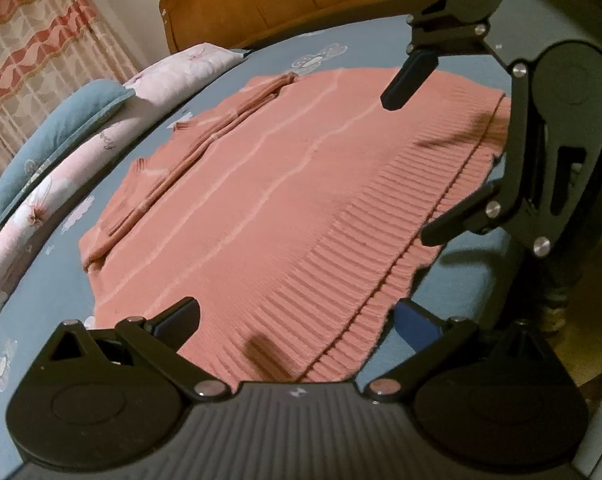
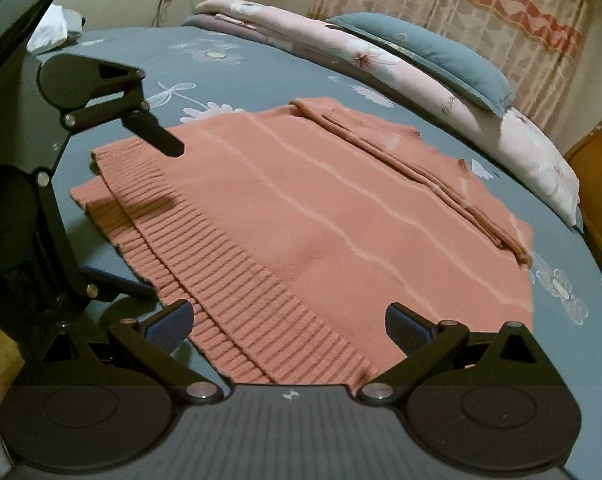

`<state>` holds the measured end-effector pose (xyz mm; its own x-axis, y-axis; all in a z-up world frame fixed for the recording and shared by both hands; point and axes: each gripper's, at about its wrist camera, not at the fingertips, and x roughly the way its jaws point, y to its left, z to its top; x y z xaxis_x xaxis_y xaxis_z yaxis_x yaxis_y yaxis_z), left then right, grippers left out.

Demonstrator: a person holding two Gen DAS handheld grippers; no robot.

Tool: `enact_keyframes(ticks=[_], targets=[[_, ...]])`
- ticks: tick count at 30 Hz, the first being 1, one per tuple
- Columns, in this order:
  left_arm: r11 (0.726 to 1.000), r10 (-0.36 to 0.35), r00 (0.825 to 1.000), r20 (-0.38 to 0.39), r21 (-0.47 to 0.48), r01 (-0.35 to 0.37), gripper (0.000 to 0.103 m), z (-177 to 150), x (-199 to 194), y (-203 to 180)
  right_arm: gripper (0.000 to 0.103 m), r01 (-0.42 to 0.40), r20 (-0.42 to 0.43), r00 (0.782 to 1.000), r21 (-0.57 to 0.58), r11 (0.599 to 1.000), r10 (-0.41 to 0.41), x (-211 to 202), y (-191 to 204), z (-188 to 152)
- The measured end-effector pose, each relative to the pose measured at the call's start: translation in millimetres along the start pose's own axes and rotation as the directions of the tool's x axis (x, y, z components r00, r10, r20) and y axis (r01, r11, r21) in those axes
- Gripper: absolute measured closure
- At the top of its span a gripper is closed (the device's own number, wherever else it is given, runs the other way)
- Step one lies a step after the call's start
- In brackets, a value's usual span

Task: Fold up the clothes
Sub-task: 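Position the left and right grippers at the two ends of the ribbed hem, then close both grippers on the ribbed hem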

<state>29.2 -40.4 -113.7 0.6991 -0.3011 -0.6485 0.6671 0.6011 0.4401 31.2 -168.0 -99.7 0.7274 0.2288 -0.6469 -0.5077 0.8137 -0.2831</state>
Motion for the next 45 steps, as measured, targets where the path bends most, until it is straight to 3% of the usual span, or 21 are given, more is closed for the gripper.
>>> enact_keyframes(ticks=[15, 31, 35, 39, 45], targets=[[0.999, 0.037, 0.999, -0.029, 0.011, -0.037, 0.001, -11, -3, 12, 0.000, -0.022, -0.020, 1.000, -0.142, 0.990, 0.019, 10, 26, 1], [0.999, 0.048, 0.999, -0.009, 0.001, -0.048, 0.001, -8, 3, 15, 0.000, -0.004, -0.002, 1.000, -0.138, 0.990, 0.003, 18, 30, 4], [0.998, 0.056, 0.998, 0.005, -0.039, -0.056, 0.001, -7, -1, 24, 0.000, 0.007, 0.010, 1.000, -0.140, 0.990, -0.006, 20, 33, 5], [0.995, 0.060, 0.998, 0.017, -0.075, -0.059, 0.001, -7, -5, 34, 0.000, 0.044, 0.029, 0.999, -0.161, 0.986, -0.040, 23, 38, 7], [0.997, 0.050, 0.999, 0.012, -0.060, -0.049, 0.001, -9, -5, 31, 0.000, 0.227, 0.067, 0.974, -0.257, 0.939, -0.217, 30, 44, 6]])
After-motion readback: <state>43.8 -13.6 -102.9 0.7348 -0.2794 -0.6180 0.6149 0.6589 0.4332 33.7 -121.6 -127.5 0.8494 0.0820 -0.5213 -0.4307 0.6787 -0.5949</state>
